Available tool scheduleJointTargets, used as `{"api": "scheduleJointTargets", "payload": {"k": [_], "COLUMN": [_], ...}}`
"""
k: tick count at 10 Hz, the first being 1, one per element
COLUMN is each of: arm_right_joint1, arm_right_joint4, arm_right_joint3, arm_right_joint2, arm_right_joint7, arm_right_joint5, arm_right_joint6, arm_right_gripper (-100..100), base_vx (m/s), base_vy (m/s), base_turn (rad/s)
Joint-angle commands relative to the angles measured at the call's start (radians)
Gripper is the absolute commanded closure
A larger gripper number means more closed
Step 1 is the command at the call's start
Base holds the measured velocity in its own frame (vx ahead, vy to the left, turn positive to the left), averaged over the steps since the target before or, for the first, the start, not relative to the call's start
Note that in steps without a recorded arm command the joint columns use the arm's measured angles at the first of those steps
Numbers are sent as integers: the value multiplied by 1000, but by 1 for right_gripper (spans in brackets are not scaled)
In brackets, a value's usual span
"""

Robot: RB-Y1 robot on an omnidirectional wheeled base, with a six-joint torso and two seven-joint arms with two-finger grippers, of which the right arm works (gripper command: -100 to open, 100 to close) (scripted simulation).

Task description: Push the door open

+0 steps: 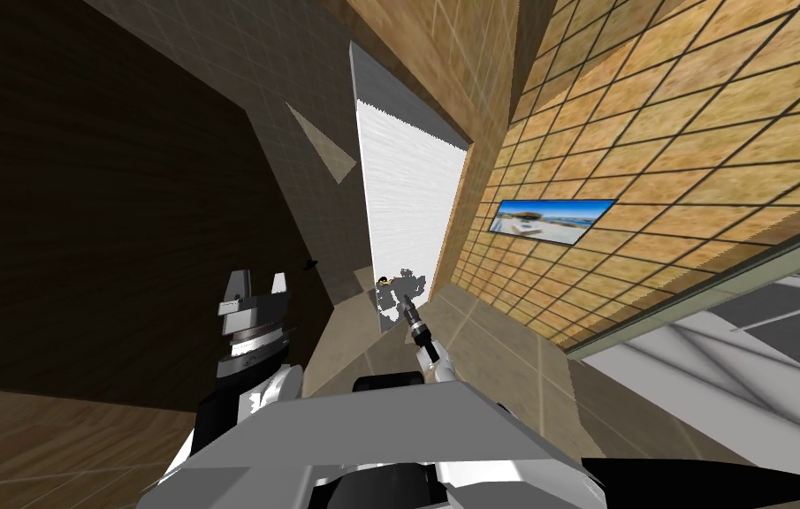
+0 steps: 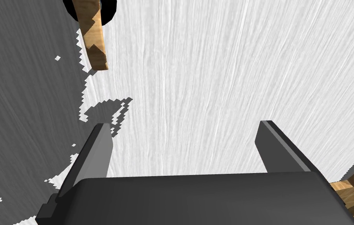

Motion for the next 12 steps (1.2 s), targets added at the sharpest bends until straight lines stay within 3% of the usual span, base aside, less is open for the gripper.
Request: {"api": "scheduleJointTargets", "payload": {"k": [1,2,5,8,10,12], "arm_right_joint1": [-21,-21,-67,-92,-122,-137], "arm_right_joint4": [50,57,153,219,293,327], "arm_right_joint3": [7,7,24,33,44,49], "arm_right_joint2": [1,1,8,13,20,24], "arm_right_joint7": [-3,-3,-9,-12,-16,-18], "arm_right_joint5": [6,6,21,29,38,43], "arm_right_joint6": [-11,-11,-26,-34,-43,-48], "arm_right_gripper": [-100,-100,-100,-100,-100,-100], "base_vx": [50,34,57,57,80,71], "base_vy": [-49,-44,-61,-48,-70,-64], "base_turn": [42,26,60,35,55,46]}}
